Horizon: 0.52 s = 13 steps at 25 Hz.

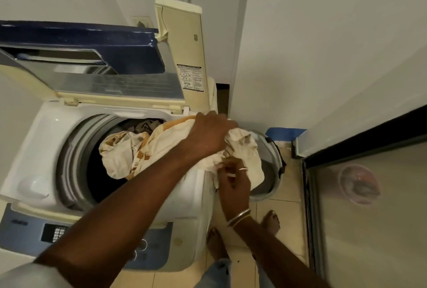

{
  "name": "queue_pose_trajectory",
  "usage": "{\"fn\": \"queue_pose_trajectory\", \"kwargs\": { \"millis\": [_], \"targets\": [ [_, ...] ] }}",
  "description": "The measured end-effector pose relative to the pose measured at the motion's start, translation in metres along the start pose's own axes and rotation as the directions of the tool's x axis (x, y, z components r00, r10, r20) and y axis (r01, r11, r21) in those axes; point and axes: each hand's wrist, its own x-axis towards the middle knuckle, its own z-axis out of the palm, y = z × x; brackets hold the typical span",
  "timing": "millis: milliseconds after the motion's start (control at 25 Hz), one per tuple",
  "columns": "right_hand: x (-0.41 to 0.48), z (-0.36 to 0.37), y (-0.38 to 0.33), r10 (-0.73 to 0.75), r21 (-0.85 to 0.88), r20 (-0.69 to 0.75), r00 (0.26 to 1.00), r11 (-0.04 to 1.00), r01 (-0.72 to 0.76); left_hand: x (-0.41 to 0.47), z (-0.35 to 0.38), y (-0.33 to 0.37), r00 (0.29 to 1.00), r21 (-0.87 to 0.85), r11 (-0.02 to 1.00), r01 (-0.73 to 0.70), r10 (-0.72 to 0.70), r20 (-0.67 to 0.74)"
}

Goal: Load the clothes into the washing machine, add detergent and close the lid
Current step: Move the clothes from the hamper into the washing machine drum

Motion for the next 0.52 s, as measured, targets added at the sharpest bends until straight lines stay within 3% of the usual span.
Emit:
{"fn": "queue_pose_trajectory", "kwargs": {
  "millis": [80, 120, 200, 280, 320, 400, 520],
  "targets": [
    [0.021, 0.001, -0.001, 0.260, 0.202, -0.186, 0.948, 0.954, -0.222, -0.015, -0.010, -0.021, 0.994, -0.174, 0.984, 0.023, -0.041, -0.099],
    [0.037, 0.001, 0.002, 0.434, 0.335, -0.181, 0.883, 0.871, -0.359, -0.025, -0.014, -0.031, 0.989, -0.266, 0.963, 0.037, -0.073, -0.126],
    [0.067, 0.009, 0.008, 0.698, 0.523, 0.072, 0.712, 0.581, -0.623, -0.047, -0.020, -0.047, 0.974, -0.445, 0.895, 0.011, -0.111, -0.198],
    [0.087, 0.020, 0.013, 0.770, 0.498, 0.205, 0.604, 0.449, -0.742, -0.072, -0.021, -0.057, 0.955, -0.565, 0.823, -0.062, -0.114, -0.272],
    [0.095, 0.025, 0.015, 0.783, 0.449, 0.221, 0.582, 0.448, -0.773, -0.085, -0.021, -0.059, 0.945, -0.616, 0.783, -0.085, -0.132, -0.298],
    [0.106, 0.033, 0.008, 0.759, 0.391, 0.224, 0.611, 0.504, -0.770, -0.114, -0.021, -0.064, 0.922, -0.708, 0.699, -0.102, -0.200, -0.331],
    [0.101, 0.044, -0.022, 0.736, 0.342, 0.056, 0.675, 0.621, -0.706, -0.155, -0.012, -0.086, 0.866, -0.806, 0.586, -0.082, -0.359, -0.349]
  ]
}}
